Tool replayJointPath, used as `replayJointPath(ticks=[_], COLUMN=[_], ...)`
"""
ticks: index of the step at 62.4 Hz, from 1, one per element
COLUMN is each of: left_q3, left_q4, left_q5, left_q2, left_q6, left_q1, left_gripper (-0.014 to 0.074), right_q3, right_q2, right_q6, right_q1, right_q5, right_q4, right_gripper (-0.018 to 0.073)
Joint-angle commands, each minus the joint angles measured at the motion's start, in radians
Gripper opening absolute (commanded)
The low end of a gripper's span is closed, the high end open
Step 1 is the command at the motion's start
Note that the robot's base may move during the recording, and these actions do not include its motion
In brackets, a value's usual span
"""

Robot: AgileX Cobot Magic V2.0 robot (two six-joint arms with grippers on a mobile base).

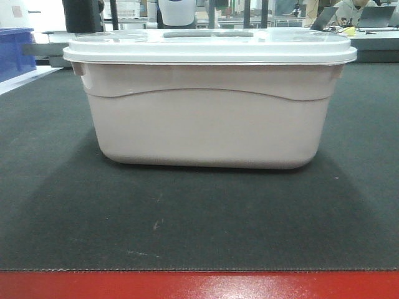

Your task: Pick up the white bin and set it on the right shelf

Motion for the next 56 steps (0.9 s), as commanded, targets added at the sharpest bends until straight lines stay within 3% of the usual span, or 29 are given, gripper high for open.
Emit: replayJointPath(ticks=[1, 56], left_q3=[-0.007, -0.007], left_q4=[-0.009, -0.011], left_q5=[-0.09, -0.099], left_q2=[-0.011, -0.011], left_q6=[-0.005, -0.005], left_q1=[-0.007, -0.007], left_gripper=[-0.0118, -0.0118], right_q3=[0.001, 0.001], right_q2=[-0.018, -0.018], right_q6=[-0.005, -0.005], right_q1=[0.001, 0.0], right_q5=[-0.091, -0.123], right_q4=[-0.008, -0.008], right_gripper=[0.0068, 0.0068])
